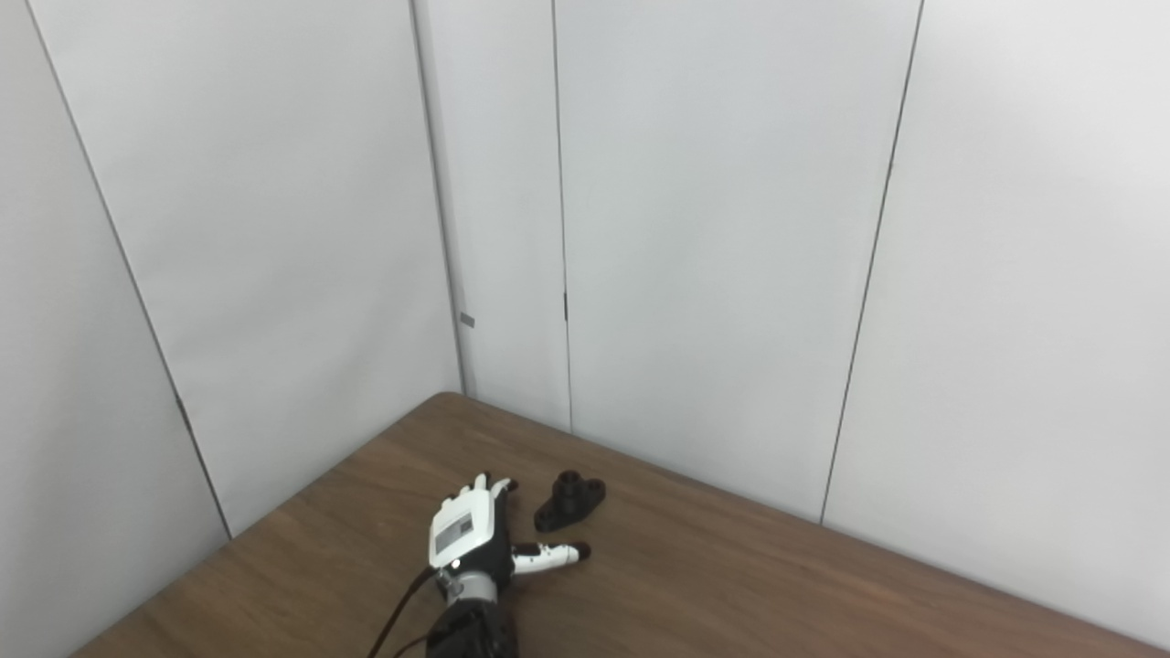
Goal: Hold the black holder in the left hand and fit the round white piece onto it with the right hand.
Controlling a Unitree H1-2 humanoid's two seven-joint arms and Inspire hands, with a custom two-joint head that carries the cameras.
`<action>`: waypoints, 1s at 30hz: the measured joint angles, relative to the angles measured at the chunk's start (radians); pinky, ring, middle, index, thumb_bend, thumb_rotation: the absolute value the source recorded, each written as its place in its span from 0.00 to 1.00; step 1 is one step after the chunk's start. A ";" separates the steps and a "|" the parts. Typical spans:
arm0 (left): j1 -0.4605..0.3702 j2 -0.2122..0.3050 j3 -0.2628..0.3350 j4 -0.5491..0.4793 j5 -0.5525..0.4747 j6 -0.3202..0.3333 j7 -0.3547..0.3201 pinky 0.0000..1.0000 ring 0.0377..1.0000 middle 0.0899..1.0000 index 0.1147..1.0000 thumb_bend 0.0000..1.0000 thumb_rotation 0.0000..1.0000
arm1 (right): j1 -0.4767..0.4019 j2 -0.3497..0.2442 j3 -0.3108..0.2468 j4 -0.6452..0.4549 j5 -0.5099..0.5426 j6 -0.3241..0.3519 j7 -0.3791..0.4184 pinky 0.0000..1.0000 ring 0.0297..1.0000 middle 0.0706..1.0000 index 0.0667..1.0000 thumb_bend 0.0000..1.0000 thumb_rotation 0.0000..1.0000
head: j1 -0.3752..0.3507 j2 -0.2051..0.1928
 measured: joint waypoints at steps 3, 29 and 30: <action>-0.011 0.009 -0.026 0.019 -0.038 0.007 0.027 1.00 1.00 1.00 0.84 1.00 0.42 | 0.016 0.004 -0.002 -0.009 0.002 -0.001 -0.002 0.88 0.99 0.98 0.99 0.54 0.76 | -0.008 0.005; -0.088 0.073 -0.194 0.208 -0.188 -0.116 0.248 0.79 0.87 0.78 0.41 0.52 0.04 | 0.074 0.030 -0.013 -0.072 0.013 0.010 -0.012 0.91 0.98 0.96 0.99 0.55 0.77 | -0.044 0.025; -0.088 0.074 -0.196 0.208 -0.191 -0.116 0.249 0.79 0.86 0.79 0.41 0.52 0.04 | 0.074 0.030 -0.012 -0.072 0.013 0.009 -0.012 0.91 0.98 0.96 0.99 0.54 0.77 | -0.046 0.023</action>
